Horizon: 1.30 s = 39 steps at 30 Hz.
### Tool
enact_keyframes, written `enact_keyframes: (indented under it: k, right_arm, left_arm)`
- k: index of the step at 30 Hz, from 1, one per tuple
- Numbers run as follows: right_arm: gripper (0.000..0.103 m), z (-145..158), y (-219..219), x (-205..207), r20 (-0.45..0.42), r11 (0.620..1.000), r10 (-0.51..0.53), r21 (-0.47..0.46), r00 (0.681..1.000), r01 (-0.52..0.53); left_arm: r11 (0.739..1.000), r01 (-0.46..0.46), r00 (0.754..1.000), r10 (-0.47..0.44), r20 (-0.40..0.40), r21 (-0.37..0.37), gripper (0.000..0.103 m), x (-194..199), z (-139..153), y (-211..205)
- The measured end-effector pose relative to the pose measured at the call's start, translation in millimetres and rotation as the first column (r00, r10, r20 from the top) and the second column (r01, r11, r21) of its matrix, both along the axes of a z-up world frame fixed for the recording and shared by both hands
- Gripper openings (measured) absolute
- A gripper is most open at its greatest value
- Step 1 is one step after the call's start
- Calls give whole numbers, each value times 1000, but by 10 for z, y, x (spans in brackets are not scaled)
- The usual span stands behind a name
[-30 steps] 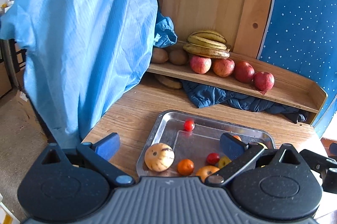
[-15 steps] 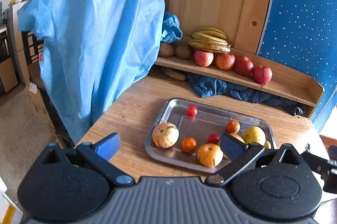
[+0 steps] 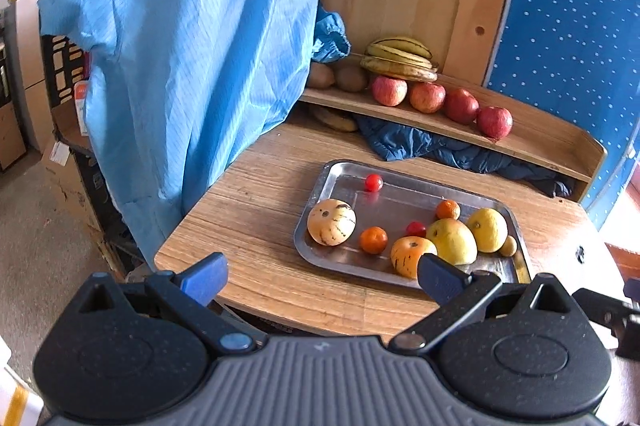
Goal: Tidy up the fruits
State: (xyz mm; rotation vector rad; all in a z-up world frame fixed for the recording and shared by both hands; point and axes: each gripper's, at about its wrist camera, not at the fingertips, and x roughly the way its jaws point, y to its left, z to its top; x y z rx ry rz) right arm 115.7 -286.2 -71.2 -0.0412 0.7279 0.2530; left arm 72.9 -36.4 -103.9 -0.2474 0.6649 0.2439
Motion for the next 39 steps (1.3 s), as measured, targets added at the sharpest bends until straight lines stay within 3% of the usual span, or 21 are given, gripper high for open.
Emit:
enact_keyframes:
  k: [14,39]
  right_arm:
    - [102,-63,370,-502,54,993,-116,6,992,116]
    - [102,-58,380,-621,53,989,-150,-1,987,151]
  left_arm:
    - [991,133,991,-133,29,23,102,-255,-37,322]
    - [984,175,984,-176,33,21,103,-368,-56,412]
